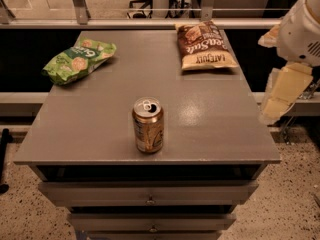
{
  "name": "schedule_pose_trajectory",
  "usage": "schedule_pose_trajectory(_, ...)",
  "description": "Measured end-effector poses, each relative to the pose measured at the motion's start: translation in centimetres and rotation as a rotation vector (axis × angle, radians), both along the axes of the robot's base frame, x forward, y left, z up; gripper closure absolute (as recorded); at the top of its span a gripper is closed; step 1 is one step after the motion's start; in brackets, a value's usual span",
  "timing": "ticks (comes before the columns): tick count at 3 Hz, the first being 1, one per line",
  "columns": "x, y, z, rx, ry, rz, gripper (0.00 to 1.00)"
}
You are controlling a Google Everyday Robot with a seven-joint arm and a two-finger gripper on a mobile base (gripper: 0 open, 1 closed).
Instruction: Move brown chip bag near green rice chip bag
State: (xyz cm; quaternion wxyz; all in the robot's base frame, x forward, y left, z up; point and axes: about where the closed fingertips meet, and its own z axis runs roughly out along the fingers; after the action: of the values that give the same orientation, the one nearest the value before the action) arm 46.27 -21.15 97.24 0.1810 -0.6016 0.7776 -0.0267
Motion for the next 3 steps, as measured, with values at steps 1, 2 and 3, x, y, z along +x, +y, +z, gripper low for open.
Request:
schedule_pose_trajectory(1,5.2,0.5,-1.4,0.059,-0.029,-0.003,0.0)
schedule_pose_trajectory(2,10.6,0.4,-2.6,0.139,-0.069,-0.025,0.0)
schedule_pose_trajectory(3,17.8,-0.3,-4.9,0.283,-0.14,-0.082,0.0)
